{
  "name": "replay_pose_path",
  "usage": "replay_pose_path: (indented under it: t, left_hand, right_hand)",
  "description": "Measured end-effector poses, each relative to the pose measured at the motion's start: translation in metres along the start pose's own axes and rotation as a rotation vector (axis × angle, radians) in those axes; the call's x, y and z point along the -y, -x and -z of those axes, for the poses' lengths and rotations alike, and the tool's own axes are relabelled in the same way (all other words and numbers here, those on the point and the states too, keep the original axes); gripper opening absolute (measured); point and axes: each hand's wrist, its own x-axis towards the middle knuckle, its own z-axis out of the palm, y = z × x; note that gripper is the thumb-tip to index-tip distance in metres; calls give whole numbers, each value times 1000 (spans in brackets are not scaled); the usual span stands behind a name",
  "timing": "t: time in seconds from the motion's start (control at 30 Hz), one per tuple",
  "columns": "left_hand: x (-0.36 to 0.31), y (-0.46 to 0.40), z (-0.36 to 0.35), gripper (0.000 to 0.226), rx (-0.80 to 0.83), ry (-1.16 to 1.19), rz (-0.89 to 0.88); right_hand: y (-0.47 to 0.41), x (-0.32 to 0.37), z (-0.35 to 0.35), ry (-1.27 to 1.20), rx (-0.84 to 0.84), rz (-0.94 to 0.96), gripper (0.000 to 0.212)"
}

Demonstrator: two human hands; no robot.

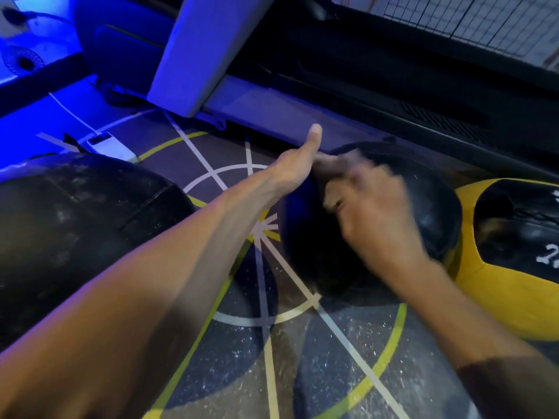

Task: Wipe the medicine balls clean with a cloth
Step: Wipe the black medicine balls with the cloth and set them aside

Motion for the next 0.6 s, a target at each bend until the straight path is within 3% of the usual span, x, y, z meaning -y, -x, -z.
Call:
replay_pose_path:
  t: [0.07,0.1,0.17,0.27,0.3,0.37,0.43,0.53,0.6]
  left_hand:
    - [-3,1,2,82,18,1,12]
    - [-3,1,3,85,37,10,4]
    - [-2,5,5,89,49,52,-13]
    - [0,11,3,89,13,62,-6]
    - [0,13,0,89,9,71,-14]
    - [0,18,-2,87,22,84,-28]
    - [3,26,-2,85,23,101,-25]
    - [5,35,-6,87,49,157,-22]
    - [13,39,-12,86,47,199,-11]
  right_hand:
    - [-9,-14,8,107,-64,-244,32]
    - [-4,-6,5,126,-56,-268,33]
    - [12,30,-7,59,-9,-76,27]
    - [49,67,-36,88,364,456,29]
    - [50,67,-34,151,389,510,27]
    - [37,46,-20,99,231,370,16]
    - [17,10,-6,109,14,96,13]
    - [4,-60,22,103,-77,-260,26]
    - [12,-65,21,22,-96,-411,36]
